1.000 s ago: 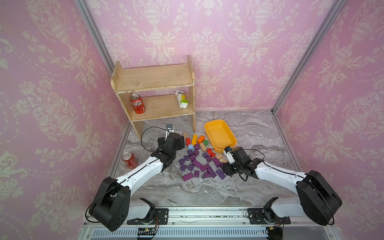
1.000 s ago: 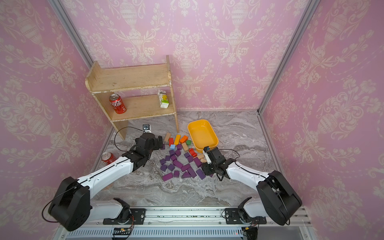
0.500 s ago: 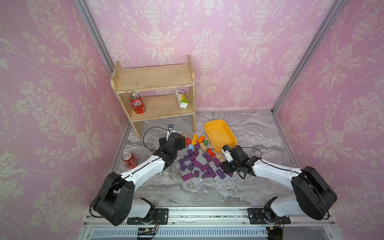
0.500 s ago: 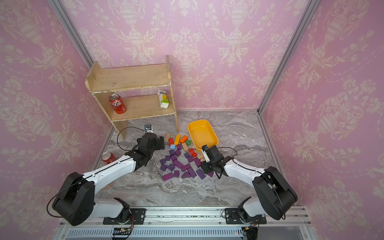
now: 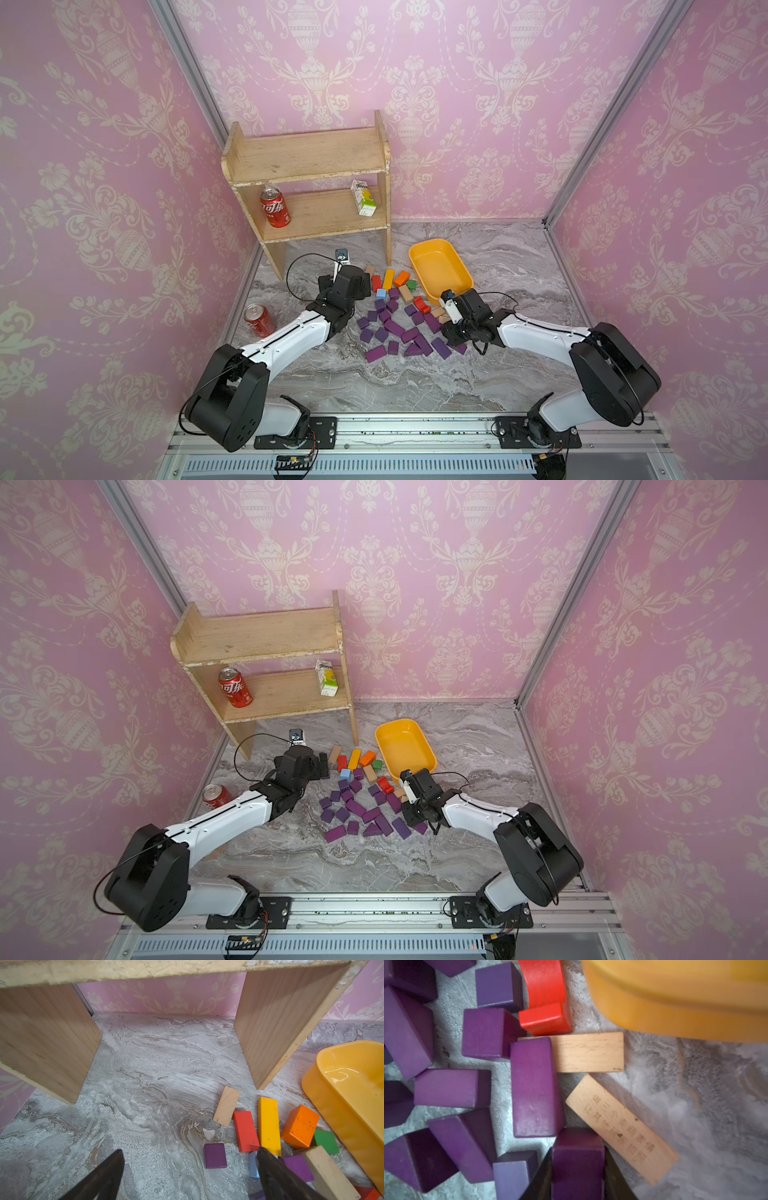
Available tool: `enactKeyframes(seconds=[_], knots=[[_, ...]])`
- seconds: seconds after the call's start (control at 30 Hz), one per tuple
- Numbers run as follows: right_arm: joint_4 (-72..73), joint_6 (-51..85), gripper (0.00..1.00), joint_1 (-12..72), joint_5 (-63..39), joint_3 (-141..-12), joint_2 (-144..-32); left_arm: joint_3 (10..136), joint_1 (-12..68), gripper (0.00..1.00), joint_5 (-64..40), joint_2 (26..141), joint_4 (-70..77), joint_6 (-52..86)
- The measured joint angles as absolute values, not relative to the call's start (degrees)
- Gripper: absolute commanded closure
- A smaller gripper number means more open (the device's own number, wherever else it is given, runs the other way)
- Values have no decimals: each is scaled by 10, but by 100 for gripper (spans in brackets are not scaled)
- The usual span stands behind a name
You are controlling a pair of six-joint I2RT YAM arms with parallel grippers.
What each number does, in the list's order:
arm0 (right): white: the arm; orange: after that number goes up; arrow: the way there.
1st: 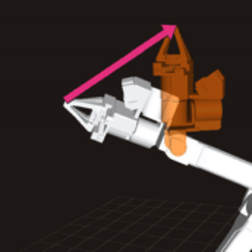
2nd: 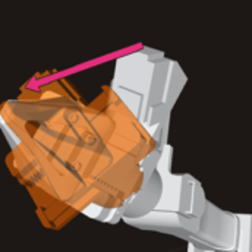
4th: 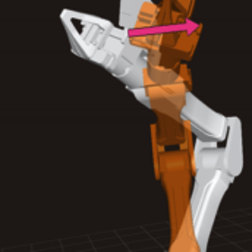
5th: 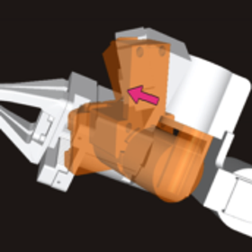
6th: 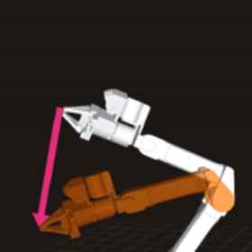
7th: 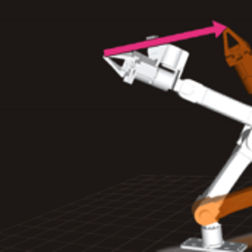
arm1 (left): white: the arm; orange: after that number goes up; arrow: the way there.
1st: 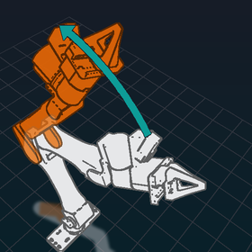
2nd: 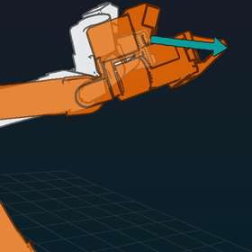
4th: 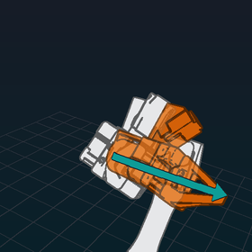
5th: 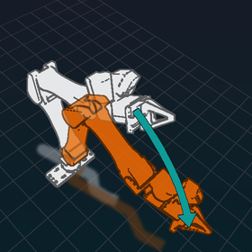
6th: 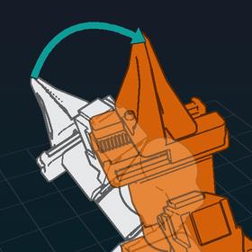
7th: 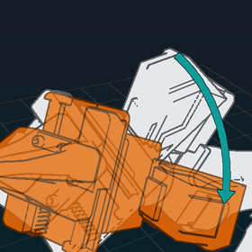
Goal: Pick purple bricks into the storage bin
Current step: Pick up the building block from the center of the board, then place the building block in the storage box.
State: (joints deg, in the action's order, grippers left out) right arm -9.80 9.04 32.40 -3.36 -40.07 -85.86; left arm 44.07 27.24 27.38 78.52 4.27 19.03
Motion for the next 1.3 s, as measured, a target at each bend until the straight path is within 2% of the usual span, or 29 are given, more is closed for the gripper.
enactKeyframes(seconds=[0.3,0.47,0.6,0.77,0.83,0.93,1.03,1.3], knots=[[-129,97,75,323,-18,-432,-778,439,272,1,276,785,47,192],[-130,110,77,283,-33,-500,-774,435,272,1,277,792,63,201],[-128,122,78,236,-46,-591,-836,453,272,1,281,830,41,213],[-143,119,79,215,-51,-728,-971,479,272,1,278,850,10,234],[-151,118,76,214,-47,-770,-1016,482,272,1,277,850,8,237],[-162,119,61,209,-42,-800,-1057,482,272,1,277,850,3,239],[-174,123,34,206,-34,-802,-1067,482,272,1,277,850,-3,238],[-204,118,31,203,-17,-802,-1028,484,270,1,277,849,-20,219]])
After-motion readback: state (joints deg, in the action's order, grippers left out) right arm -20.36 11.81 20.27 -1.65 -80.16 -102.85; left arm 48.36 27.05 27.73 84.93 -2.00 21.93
